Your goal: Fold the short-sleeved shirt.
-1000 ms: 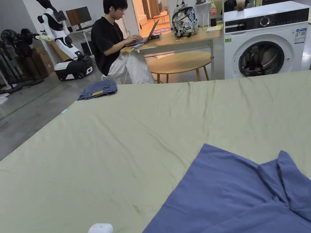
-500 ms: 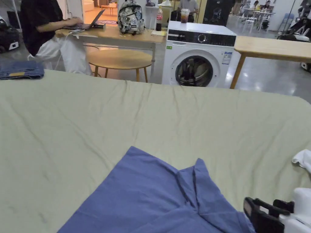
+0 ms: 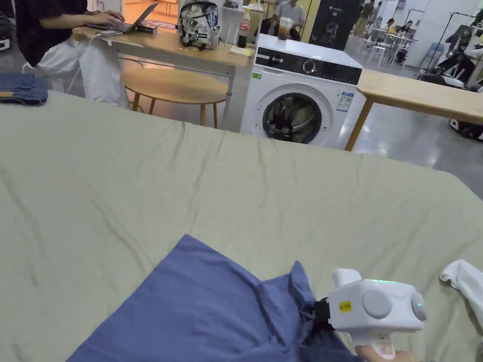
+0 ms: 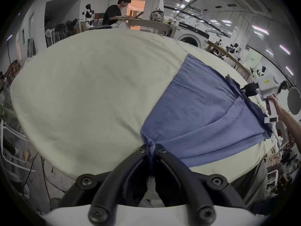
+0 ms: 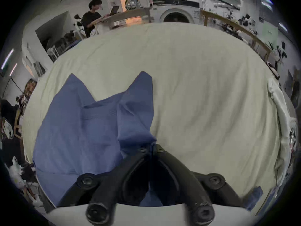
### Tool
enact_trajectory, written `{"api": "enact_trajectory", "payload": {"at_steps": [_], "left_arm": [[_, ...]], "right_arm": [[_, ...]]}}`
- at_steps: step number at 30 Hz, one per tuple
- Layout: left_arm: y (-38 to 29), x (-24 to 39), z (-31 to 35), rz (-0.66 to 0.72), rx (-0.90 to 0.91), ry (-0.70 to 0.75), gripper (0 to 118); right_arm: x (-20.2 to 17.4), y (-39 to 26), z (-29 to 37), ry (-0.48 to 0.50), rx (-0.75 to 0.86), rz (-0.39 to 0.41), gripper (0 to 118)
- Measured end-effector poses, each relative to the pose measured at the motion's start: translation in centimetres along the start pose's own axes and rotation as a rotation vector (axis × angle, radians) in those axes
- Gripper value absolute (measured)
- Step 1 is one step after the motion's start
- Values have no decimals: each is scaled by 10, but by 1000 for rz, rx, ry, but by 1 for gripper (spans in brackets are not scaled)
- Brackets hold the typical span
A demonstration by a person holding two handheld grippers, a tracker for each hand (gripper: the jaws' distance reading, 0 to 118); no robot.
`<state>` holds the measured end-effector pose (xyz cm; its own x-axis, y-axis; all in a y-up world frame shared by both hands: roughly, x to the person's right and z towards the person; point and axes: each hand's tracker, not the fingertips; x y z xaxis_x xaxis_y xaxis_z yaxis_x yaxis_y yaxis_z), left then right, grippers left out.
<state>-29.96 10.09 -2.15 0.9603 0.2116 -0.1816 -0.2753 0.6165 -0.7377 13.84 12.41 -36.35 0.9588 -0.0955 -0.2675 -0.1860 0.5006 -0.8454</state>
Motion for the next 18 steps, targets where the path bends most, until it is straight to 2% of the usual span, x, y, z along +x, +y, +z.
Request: {"api": "enact_trajectory", "payload": {"at_steps": [3,6,9,10,13,15,18], "left_arm": [[1,-7,3,29,14,-23,1],[4,-11,24,119,82,-69,1],[30,-6,59,81,226,-68,1],[41,0,70,90,269,-145,1],[76,21,102,11,397,-178,1],[107,33,118,-46,477,-209,1],[164,43,128,-15,540,-319,0]], "right_arm": [[-1,-4,23,-12,71,19,0],[2,-11,71,3,196,32,0],[6,-20,137,53,320,4,0],[9,-22,160,51,374,-14,0],[22,-22,219,59,512,-46,0],[29,-18,255,22,584,-57,0],[37,-4,305,15,679,-81,0]]}}
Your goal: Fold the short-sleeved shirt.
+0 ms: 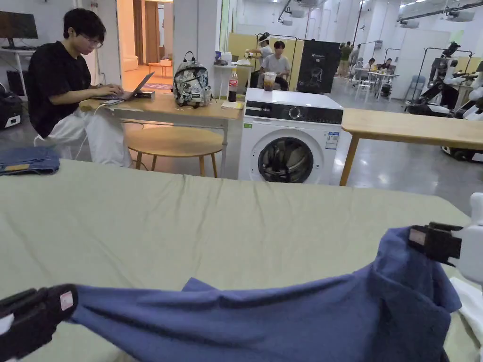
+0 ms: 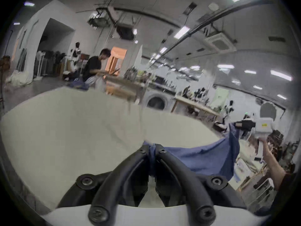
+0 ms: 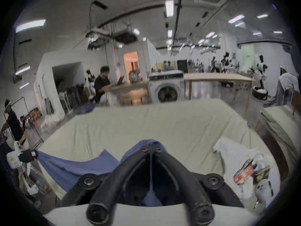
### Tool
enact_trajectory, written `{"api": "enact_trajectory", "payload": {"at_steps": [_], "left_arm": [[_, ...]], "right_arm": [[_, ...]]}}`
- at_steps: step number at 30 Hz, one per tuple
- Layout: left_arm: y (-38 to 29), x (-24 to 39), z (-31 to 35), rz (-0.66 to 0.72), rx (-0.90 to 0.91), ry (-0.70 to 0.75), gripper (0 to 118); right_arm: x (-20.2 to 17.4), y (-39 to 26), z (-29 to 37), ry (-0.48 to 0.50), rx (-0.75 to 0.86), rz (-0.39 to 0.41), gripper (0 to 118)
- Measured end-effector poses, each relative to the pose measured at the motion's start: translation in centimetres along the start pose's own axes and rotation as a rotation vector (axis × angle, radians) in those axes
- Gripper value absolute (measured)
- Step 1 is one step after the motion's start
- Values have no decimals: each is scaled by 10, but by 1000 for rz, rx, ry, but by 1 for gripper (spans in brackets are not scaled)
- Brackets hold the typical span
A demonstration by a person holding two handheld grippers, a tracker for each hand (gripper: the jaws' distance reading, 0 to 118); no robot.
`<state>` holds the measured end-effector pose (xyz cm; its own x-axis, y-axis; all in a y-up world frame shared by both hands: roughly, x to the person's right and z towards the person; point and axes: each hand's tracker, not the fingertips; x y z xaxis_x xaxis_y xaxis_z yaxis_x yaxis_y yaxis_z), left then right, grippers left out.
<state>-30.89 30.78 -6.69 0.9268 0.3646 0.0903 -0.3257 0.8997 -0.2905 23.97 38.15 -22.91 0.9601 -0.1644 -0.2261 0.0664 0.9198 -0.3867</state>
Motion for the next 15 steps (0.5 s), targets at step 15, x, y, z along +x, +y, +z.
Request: {"api": "enact_trajectory", "payload": {"at_steps": [15], "left_arm": [[258,50,-159,-249,209,8,0]], "right_arm": [[2,223,-43,-139,253,21,0]]}}
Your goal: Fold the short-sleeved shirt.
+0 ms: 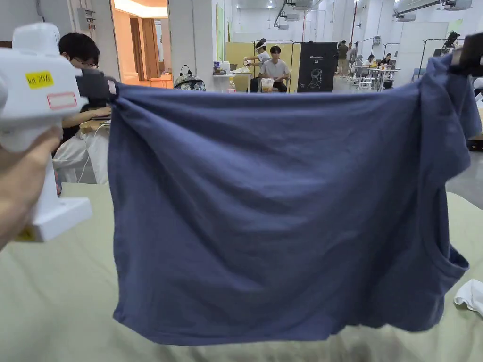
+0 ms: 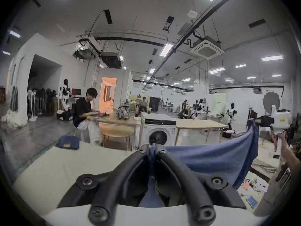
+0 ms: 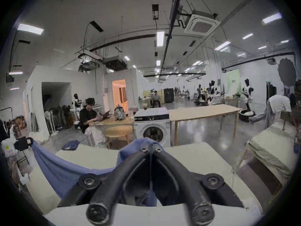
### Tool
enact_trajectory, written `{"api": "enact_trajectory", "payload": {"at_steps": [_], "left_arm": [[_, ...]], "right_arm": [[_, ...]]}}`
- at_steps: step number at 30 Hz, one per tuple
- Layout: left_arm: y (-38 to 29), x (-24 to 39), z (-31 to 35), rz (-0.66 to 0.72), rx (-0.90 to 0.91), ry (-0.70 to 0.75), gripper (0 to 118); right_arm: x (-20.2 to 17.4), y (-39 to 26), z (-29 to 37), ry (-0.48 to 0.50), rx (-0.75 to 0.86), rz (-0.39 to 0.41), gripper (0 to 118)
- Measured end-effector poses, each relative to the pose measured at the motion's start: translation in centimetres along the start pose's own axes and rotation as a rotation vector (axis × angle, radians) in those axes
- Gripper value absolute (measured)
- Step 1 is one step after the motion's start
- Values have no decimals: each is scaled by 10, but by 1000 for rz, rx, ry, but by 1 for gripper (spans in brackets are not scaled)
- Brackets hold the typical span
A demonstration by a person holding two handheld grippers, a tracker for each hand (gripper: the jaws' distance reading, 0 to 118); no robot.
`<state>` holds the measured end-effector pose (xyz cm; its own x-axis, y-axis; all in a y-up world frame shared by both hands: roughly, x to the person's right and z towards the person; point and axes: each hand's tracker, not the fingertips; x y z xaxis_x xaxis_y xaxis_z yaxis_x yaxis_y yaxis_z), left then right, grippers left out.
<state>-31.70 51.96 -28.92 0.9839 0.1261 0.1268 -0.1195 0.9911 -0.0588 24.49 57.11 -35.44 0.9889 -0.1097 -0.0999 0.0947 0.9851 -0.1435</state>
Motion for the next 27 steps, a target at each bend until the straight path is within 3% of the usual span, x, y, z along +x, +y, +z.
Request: {"api": "enact_trajectory", "payload": {"at_steps": [7,11,12,13,16,20,27], "left_arm": [[49,-5,-54,-54,-3,79,0],[57,7,-50,-82,38,85,0],[58,9,-51,-76,47,76,0],[62,-28,-74,-82,49,79,0],[58,-27,-81,-114,39,90,0],[25,-14,-70,-94,2,91,0],[-64,-50,-67,-24,-93,80,0]], "right_arm": [[-25,52,-65,9,66,-2,0],[-34,71,-90,1,81,20,0],[-35,75,-95,4,90,-10,0],[-35,79,-100,9,98,-9,0],[-38,89,-116,1,98,7,0],[-37,65,-122,23,80,17,0],[-20,-33,-100,120,-1,-14,0]]}}
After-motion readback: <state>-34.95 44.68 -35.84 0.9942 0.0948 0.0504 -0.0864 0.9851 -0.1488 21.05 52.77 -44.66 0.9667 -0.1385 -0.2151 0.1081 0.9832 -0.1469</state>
